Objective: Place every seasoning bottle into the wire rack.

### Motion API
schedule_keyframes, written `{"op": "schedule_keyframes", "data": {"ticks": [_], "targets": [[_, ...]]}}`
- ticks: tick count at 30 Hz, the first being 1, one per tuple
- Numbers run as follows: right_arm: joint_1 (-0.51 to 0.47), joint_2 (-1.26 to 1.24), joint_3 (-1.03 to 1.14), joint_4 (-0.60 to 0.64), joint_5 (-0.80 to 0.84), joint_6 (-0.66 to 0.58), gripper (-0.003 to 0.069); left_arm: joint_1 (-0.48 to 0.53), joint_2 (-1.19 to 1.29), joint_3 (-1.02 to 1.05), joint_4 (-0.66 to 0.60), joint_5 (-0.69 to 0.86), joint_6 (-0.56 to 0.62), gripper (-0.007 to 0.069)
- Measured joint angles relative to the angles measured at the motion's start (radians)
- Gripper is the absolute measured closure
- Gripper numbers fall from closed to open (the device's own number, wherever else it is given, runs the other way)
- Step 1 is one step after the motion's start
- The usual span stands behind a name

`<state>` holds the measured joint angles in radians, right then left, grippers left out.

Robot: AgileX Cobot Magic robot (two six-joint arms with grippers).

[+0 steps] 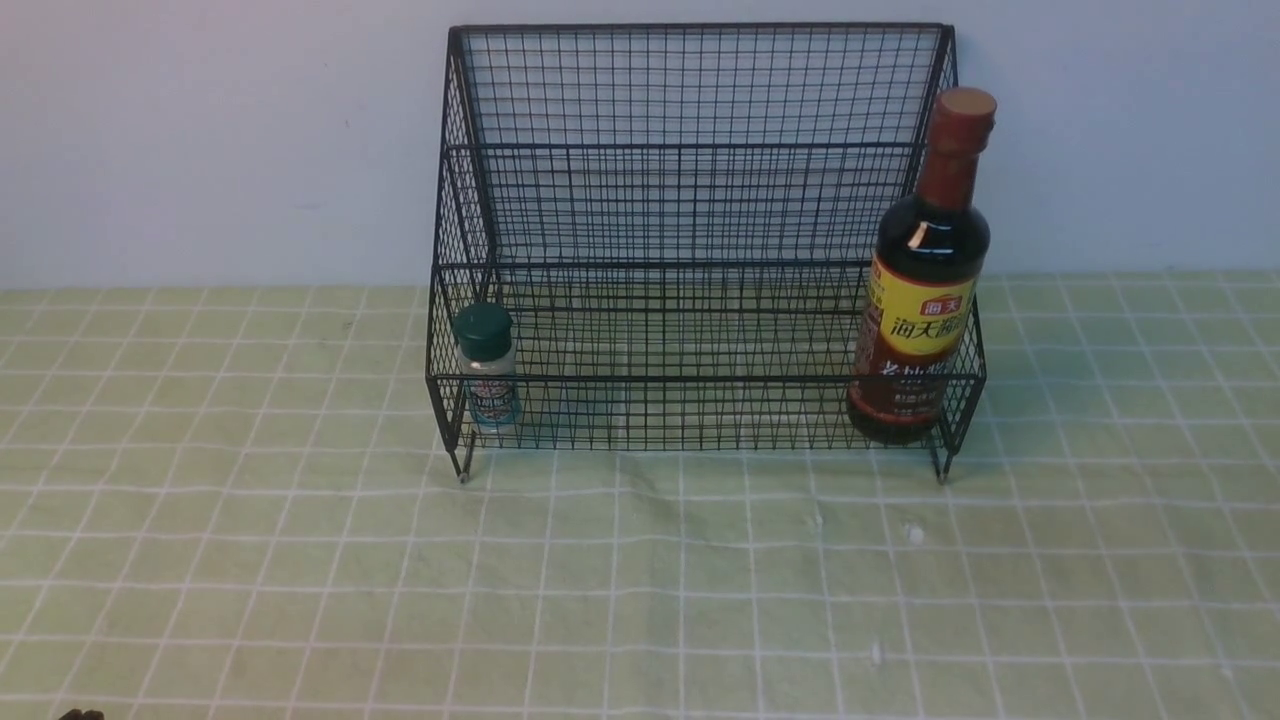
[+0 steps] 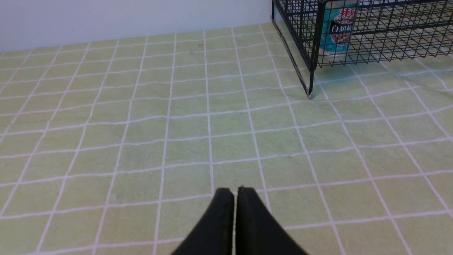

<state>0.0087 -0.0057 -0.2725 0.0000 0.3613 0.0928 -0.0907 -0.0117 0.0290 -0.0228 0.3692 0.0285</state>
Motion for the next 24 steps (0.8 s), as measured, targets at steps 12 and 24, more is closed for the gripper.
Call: {"op": "schedule_keyframes", "data": {"ticks": [12, 24], "targets": [[-0.119, -0.006, 0.291, -0.009, 0.026, 0.002, 0.0673, 0.000, 0.000, 0.000, 0.000, 0.000, 0.000, 0.0631], [-0.038, -0.006, 0.291, -0.011, 0.026, -0.047, 0.0673, 0.000, 0.000, 0.000, 0.000, 0.001, 0.000, 0.0631]]}}
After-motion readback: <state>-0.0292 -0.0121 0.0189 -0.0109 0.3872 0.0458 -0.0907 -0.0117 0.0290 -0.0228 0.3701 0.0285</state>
